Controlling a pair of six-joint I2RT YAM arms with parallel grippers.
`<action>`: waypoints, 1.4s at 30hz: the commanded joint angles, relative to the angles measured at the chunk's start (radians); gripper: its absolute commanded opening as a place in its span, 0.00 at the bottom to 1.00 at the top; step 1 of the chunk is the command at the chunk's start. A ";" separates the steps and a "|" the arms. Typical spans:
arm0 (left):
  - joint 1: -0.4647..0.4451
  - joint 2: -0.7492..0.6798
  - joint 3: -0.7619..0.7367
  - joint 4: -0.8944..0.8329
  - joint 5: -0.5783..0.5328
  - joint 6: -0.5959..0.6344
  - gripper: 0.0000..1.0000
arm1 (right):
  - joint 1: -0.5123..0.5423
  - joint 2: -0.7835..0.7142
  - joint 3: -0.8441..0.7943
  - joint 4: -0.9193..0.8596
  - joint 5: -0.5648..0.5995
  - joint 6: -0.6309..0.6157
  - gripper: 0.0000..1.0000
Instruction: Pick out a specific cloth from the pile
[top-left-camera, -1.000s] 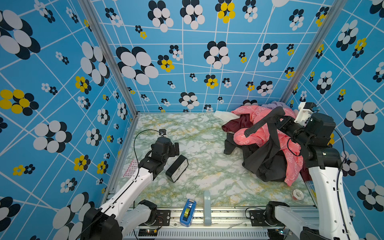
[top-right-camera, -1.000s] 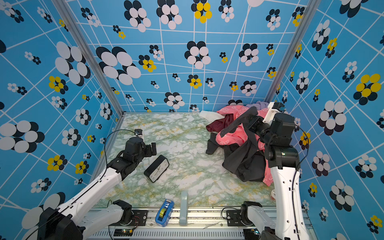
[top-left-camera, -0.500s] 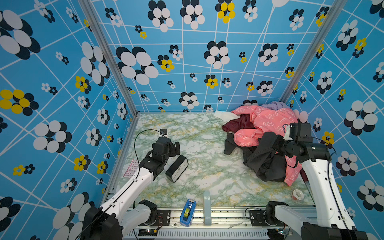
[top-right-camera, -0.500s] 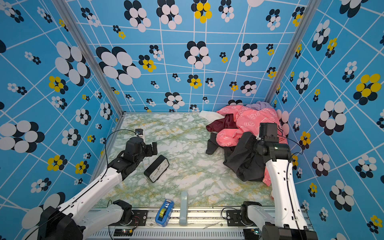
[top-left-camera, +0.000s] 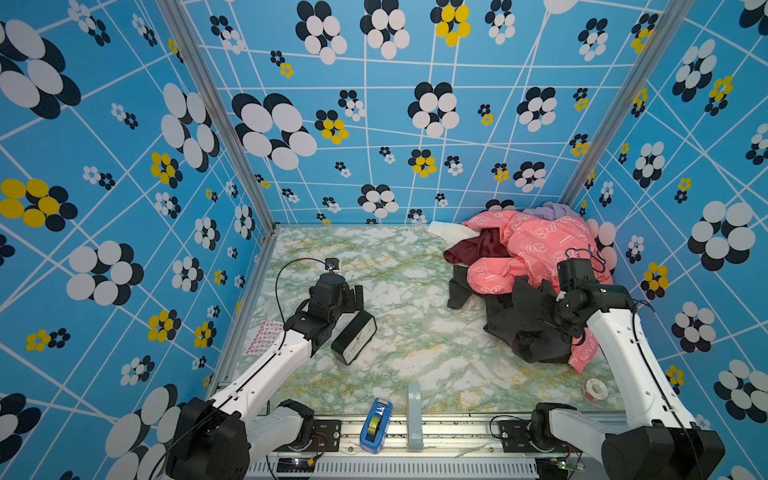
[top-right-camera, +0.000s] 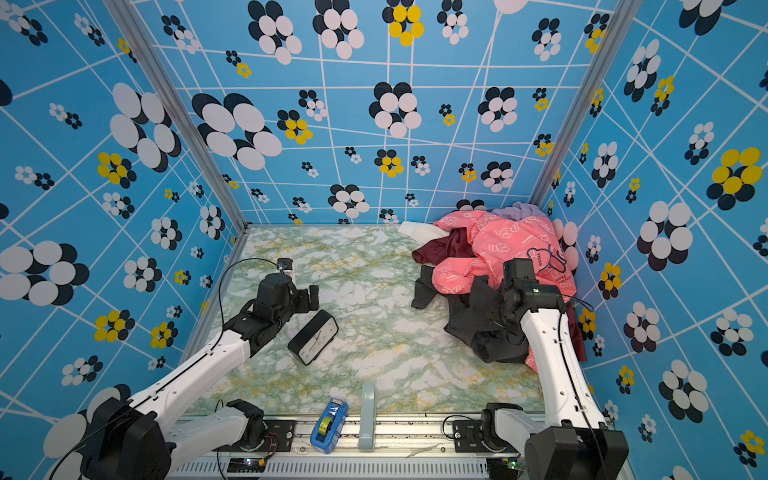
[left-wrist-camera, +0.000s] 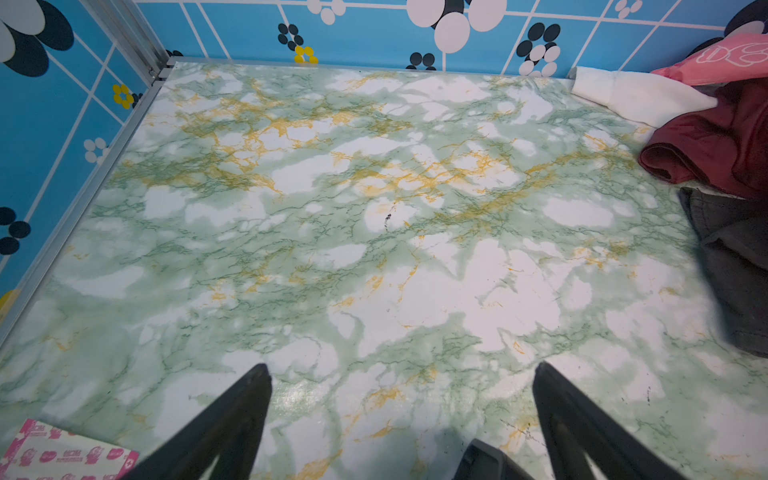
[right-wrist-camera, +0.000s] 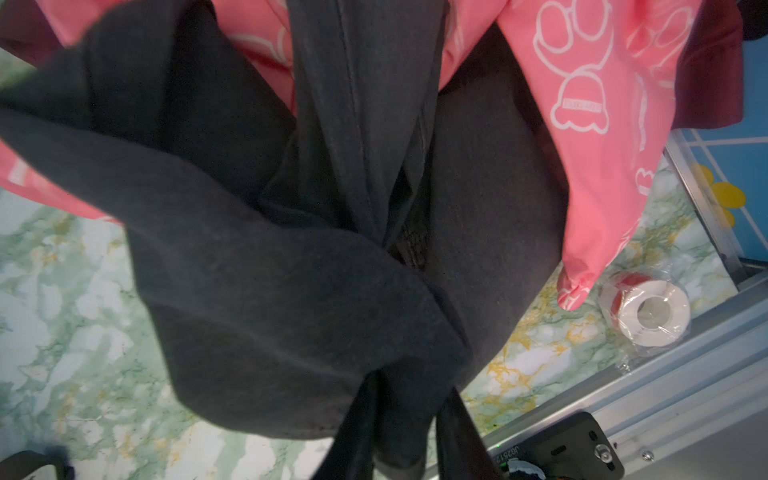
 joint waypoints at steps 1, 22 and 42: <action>-0.006 0.015 -0.012 0.024 0.019 0.025 0.99 | 0.014 -0.032 -0.032 -0.037 0.021 0.049 0.38; -0.007 0.007 -0.034 0.043 0.027 0.038 0.99 | 0.038 -0.170 -0.281 0.092 0.015 0.211 0.81; -0.006 -0.014 -0.025 0.025 0.020 0.037 0.99 | 0.040 -0.353 -0.566 0.474 0.038 0.360 0.65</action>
